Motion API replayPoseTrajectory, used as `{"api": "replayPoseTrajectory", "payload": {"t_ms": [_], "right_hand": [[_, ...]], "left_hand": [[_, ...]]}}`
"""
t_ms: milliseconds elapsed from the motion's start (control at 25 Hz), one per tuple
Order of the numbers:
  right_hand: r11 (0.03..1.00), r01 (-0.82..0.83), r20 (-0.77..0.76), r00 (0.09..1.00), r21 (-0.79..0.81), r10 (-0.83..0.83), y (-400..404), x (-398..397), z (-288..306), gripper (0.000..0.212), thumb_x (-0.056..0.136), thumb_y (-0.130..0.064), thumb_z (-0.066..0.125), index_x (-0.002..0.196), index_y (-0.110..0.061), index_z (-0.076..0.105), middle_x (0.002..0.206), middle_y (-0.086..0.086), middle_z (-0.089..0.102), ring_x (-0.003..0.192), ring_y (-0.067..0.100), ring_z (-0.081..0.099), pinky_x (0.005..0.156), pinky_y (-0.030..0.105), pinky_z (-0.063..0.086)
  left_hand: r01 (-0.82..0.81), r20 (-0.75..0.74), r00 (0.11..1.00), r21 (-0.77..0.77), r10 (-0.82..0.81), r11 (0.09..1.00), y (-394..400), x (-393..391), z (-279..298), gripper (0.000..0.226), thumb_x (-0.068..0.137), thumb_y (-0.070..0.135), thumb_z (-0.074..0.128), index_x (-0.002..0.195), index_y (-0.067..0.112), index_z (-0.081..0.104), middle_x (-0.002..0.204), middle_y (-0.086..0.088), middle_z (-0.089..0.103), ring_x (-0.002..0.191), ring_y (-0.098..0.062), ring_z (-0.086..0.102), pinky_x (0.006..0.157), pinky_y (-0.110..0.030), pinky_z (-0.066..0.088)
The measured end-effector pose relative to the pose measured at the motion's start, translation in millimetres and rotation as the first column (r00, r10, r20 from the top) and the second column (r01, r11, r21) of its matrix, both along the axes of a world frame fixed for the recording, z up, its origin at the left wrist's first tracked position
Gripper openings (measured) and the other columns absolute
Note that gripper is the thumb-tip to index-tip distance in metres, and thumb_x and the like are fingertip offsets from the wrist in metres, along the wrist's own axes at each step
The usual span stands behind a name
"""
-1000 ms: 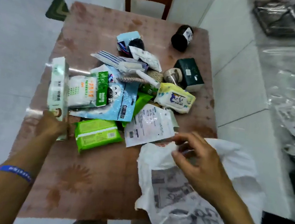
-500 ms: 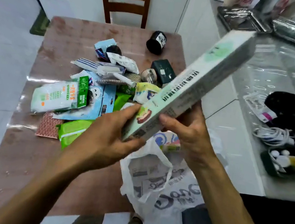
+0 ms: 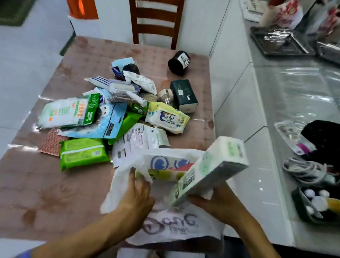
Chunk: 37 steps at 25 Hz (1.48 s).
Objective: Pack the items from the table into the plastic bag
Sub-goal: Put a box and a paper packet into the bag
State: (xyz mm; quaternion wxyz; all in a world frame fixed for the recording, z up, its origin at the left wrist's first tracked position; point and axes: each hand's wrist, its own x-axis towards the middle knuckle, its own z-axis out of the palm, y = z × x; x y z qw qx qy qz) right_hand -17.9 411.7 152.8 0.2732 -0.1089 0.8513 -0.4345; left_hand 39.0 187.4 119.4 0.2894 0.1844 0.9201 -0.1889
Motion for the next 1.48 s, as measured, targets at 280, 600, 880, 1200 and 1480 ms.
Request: {"api": "replayPoseTrajectory", "payload": {"t_ms": [280, 600, 880, 1200, 1480], "right_hand": [[0.592, -0.217, -0.164, 0.837, 0.776, 0.522, -19, -20, -69, 0.055, 0.084, -0.022, 0.058, 0.135, -0.028, 0.039, 0.129, 0.001, 0.057, 0.114, 0.027, 0.050, 0.082, 0.038, 0.046], [0.624, -0.114, -0.206, 0.885, 0.773, 0.417, -55, -14, -116, 0.043, 0.100, -0.030, 0.040, 0.142, -0.023, 0.039, 0.146, 0.010, 0.047, 0.129, 0.029, 0.047, 0.099, 0.026, 0.045], [0.964, -0.039, -0.531, 0.829, 0.264, 0.179, -123, -21, -35, 0.024, 0.088, -0.024, 0.057, 0.109, -0.027, 0.068, 0.101, 0.000, 0.074, 0.084, 0.011, 0.067, 0.072, 0.027, 0.051], [0.841, 0.190, 0.038, 0.970, 0.506, -0.242, -215, -123, -86, 0.055, 0.077, -0.050, 0.067, 0.119, -0.016, 0.059, 0.120, 0.007, 0.066, 0.107, 0.031, 0.062, 0.083, 0.033, 0.047], [0.700, 0.602, 0.213, 0.795, -0.383, -0.568, -180, -115, -8, 0.018, 0.083, 0.000, 0.057, 0.084, -0.015, 0.066, 0.082, 0.002, 0.071, 0.077, 0.024, 0.067, 0.064, 0.034, 0.053]], "left_hand": [[-0.311, -0.009, 0.943, 0.339, 0.334, 0.888, -74, -8, -11, 0.049, 0.072, 0.025, 0.058, 0.118, 0.009, 0.061, 0.128, -0.008, 0.053, 0.117, -0.027, 0.051, 0.096, -0.035, 0.044], [-0.356, -0.119, 0.698, 0.798, 0.706, 0.486, -85, 12, -27, 0.037, 0.068, -0.001, 0.064, 0.098, 0.018, 0.073, 0.098, 0.004, 0.060, 0.072, -0.020, 0.063, 0.057, -0.023, 0.042], [-0.355, -0.030, 0.672, 0.864, 0.740, 0.357, -124, 4, -34, 0.055, 0.066, 0.009, 0.055, 0.119, 0.023, 0.063, 0.121, 0.003, 0.060, 0.090, -0.017, 0.062, 0.073, -0.025, 0.050], [-0.076, -0.214, 0.883, 0.813, 0.418, 0.577, -89, -22, -35, 0.032, 0.072, 0.045, 0.068, 0.104, 0.038, 0.069, 0.141, -0.017, 0.051, 0.128, -0.036, 0.046, 0.102, -0.045, 0.043], [-0.227, -0.184, 0.885, 0.628, 0.426, 0.744, -58, -44, -54, 0.051, 0.065, 0.066, 0.056, 0.103, 0.033, 0.066, 0.143, -0.020, 0.048, 0.125, -0.046, 0.050, 0.090, -0.058, 0.049]]}}
